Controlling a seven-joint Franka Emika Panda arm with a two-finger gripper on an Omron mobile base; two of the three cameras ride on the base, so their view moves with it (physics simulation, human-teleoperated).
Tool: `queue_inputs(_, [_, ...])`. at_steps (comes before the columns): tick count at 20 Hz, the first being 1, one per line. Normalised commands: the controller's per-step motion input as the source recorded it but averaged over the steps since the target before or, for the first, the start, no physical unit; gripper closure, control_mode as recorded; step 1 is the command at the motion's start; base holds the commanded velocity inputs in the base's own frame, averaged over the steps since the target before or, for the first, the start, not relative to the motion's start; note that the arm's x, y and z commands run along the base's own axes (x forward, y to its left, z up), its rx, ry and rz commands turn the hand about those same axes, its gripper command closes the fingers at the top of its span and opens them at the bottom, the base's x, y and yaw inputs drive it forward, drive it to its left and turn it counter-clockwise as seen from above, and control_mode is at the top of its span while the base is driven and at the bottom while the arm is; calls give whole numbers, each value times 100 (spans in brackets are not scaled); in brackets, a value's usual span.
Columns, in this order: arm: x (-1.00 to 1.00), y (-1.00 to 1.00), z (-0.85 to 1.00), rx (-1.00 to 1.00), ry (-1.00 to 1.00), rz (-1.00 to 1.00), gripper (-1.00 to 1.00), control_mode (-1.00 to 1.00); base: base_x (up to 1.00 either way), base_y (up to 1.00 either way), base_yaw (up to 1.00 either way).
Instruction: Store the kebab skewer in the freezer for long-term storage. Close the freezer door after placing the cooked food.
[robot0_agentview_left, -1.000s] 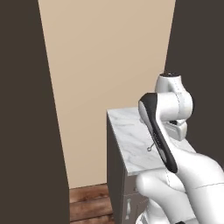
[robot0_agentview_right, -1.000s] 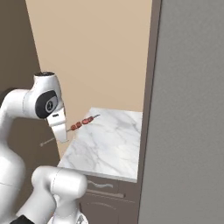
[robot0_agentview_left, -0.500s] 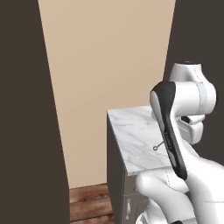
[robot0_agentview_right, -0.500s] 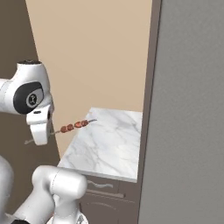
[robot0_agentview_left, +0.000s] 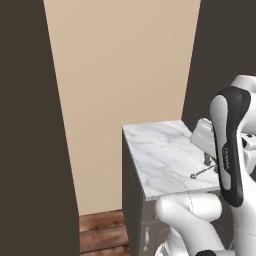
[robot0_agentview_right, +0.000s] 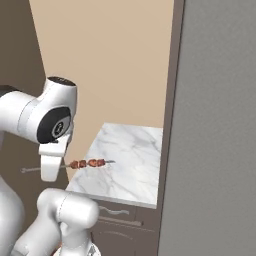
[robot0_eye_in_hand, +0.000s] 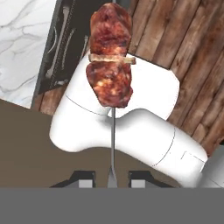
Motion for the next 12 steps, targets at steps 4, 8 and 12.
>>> queue_inputs(4, [-41,11,-1,0,0,0,100,-100,0,0,0])
queue_inputs(8, [-17,24,0,0,0,0,100,-100,0,0,0])
queue_inputs(12, [0,2,0,0,0,0,100,-100,0,0,0])
